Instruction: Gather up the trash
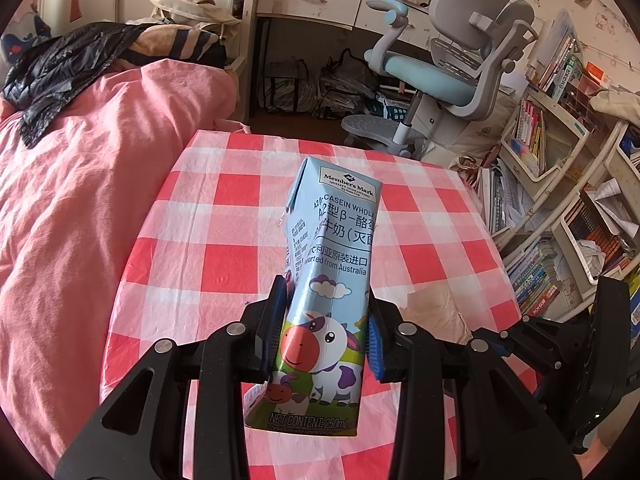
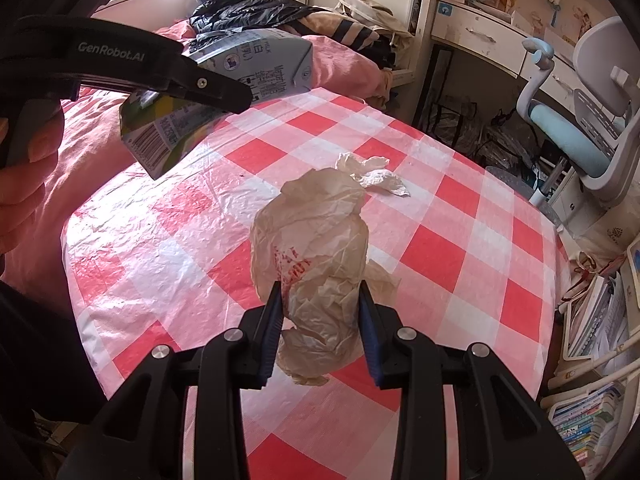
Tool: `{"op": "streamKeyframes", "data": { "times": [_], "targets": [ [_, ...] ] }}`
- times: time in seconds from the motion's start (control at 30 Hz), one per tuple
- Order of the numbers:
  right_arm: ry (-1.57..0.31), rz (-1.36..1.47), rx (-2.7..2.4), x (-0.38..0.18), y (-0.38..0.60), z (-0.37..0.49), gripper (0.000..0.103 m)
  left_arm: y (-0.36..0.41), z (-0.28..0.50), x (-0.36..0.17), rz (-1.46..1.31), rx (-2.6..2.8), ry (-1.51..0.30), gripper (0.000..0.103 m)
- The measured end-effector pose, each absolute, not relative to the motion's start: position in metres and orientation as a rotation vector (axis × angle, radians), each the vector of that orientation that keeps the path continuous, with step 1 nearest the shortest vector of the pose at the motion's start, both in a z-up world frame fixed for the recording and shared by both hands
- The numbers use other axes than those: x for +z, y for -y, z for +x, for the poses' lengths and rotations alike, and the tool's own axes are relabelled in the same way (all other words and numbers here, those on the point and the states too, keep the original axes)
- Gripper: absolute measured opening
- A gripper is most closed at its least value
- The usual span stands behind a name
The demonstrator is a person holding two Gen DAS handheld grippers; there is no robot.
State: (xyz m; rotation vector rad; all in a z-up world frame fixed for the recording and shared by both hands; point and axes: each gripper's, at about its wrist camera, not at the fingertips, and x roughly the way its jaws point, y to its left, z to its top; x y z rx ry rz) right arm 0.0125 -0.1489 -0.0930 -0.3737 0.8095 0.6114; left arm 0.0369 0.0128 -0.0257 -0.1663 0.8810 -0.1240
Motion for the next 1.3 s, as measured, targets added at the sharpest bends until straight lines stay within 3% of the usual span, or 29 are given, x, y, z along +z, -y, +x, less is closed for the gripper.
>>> {"op": "streamKeyframes", "data": {
  "times": [1.3],
  "targets": [
    [-0.809, -0.374, 0.606, -0.0933, 0.1539, 0.0112, 0.036, -0.013, 0.0357, -0.0262, -0.17, -0.119, -0.886, 0.033]
  ]
}}
